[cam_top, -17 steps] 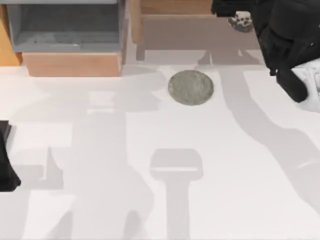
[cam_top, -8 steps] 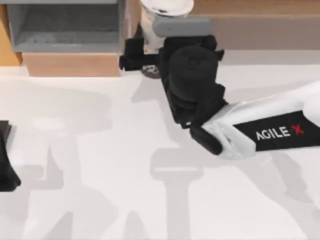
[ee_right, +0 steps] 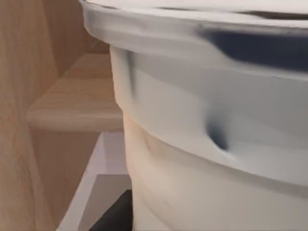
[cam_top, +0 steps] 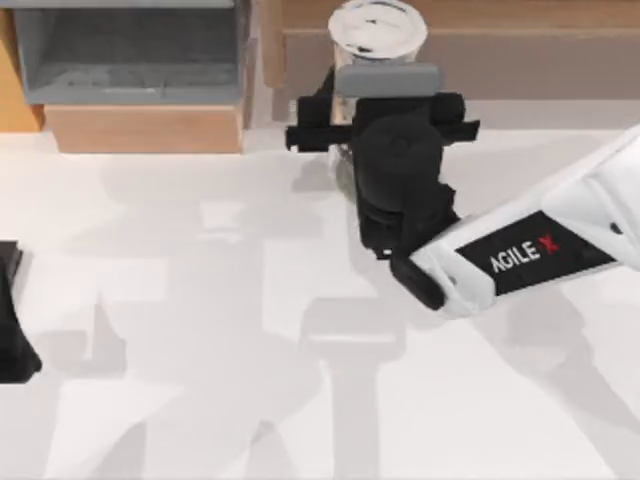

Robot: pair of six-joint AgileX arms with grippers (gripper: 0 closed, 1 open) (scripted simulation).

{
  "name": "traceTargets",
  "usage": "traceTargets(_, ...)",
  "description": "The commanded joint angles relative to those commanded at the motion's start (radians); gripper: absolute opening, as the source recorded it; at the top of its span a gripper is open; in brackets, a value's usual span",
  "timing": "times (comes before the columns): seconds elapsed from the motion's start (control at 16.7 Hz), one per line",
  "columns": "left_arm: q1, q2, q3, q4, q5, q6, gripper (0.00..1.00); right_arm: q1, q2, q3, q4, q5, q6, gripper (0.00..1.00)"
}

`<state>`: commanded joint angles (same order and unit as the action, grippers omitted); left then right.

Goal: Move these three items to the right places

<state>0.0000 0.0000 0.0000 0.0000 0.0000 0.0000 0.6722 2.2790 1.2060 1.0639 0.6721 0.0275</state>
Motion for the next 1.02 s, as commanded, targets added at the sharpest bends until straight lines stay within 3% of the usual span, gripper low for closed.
traceTargets(0.36, 0.000, 0.000, 0.000, 0.000, 0.000, 0.000, 1.00, -0.031, 0.010, 0.006, 0.007, 0.008, -0.024, 0.00)
traceTargets(0.84, 0.000, 0.000, 0.000, 0.000, 0.000, 0.000, 1.00, 0.074, 0.030, -0.005, 0.024, 0.018, 0.032, 0.00)
traceTargets(1.02, 0.000, 0.000, 0.000, 0.000, 0.000, 0.000, 1.00, 0.049, 0.061, -0.005, 0.063, 0.017, 0.023, 0.00)
